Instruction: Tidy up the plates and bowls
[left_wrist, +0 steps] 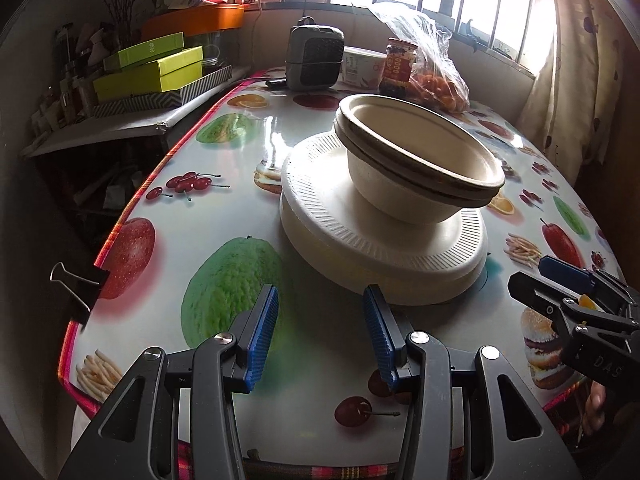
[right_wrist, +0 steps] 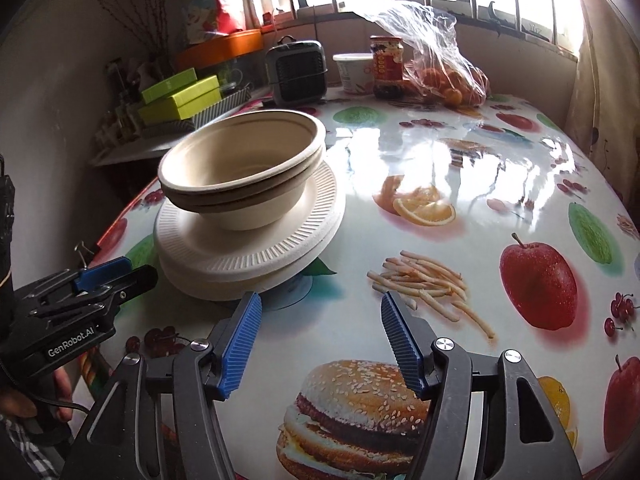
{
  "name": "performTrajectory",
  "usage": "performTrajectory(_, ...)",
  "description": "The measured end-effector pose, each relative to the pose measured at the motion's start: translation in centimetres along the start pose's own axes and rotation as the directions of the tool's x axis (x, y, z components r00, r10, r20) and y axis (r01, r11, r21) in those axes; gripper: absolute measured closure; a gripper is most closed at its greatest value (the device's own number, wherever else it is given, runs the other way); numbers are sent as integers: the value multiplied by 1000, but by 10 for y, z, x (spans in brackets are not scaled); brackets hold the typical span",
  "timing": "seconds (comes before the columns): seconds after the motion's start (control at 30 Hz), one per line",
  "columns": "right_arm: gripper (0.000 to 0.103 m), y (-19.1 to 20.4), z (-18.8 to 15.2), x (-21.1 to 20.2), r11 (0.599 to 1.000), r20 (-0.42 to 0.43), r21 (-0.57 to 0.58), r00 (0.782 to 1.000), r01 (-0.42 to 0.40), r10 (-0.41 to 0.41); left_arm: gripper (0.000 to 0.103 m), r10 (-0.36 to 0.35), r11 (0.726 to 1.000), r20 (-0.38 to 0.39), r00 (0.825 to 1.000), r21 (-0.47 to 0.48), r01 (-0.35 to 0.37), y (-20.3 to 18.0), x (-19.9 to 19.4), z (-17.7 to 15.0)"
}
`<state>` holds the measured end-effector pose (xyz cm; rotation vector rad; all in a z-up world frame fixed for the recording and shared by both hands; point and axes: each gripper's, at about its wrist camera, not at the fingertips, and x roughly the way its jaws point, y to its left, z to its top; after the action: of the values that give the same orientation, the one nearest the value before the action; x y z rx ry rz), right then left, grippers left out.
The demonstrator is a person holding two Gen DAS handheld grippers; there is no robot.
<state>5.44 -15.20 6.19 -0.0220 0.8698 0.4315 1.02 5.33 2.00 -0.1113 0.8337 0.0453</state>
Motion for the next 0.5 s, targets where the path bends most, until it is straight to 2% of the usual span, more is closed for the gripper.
performTrajectory(0.37,29,5,-8,13,999,-43,-17,998,44,-45,56,8,1000,-30,1000,-8,-8,-4,10,-8)
performTrajectory(0.5,19,5,-9,15,998,-44,-23,997,64,-65,55,18,1000,-30,999,-8,-18,-5,11,-9)
